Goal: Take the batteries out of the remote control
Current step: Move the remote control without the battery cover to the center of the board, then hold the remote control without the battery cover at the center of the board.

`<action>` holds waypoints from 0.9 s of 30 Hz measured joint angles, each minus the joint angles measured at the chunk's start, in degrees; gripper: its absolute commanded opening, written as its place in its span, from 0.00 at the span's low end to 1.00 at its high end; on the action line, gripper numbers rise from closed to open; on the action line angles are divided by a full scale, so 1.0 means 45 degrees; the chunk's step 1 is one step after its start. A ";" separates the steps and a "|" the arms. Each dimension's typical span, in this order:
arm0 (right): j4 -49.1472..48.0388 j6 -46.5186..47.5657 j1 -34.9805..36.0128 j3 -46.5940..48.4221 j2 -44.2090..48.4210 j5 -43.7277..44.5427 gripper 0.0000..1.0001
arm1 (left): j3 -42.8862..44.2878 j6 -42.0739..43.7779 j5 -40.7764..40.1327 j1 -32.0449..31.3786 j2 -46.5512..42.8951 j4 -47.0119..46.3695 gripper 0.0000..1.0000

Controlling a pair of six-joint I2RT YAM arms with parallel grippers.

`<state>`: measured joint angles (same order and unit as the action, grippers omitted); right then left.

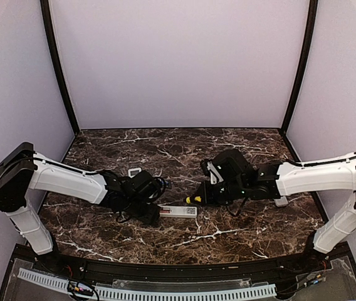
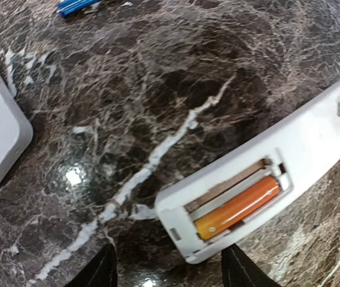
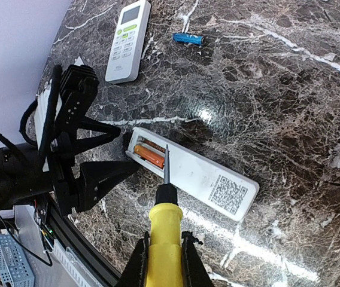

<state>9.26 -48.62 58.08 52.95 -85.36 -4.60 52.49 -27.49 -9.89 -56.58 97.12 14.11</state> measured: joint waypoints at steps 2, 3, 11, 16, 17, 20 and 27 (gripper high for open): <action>0.0000 0.0015 0.0000 0.0024 -0.0151 -0.0102 0.00 | -0.0180 -0.0053 -0.0117 0.0165 -0.0083 0.0102 0.58; 0.0010 0.0015 0.0000 0.0058 -0.0214 -0.0146 0.00 | -0.0267 -0.0063 -0.0112 0.0223 -0.0112 0.0131 0.59; -0.0005 -0.0024 0.0005 0.0151 -0.0350 -0.0364 0.00 | -0.1671 -0.0461 0.1496 0.0729 -0.1880 -0.0238 0.60; -0.0039 -0.0233 0.0087 0.0151 -0.0350 -0.0340 0.00 | -0.2103 -0.1273 0.3706 0.2166 -0.3249 -0.1093 0.55; -0.0044 -0.0316 0.0121 0.0151 -0.0350 -0.0335 0.00 | -0.2103 -0.1423 0.4002 0.2380 -0.3259 -0.1287 0.54; -0.0053 -0.0573 0.0272 0.0151 -0.0350 -0.0291 0.00 | -0.2074 -0.1957 0.4988 0.2900 -0.2992 -0.1758 0.50; -0.0058 -0.1122 0.0573 0.0151 -0.0350 -0.0175 0.00 | -0.2055 -0.2759 0.5901 0.3084 -0.2079 -0.2200 0.47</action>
<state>8.99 -53.67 60.66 53.63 -86.94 -5.39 43.24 -39.90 16.67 -42.70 87.77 4.21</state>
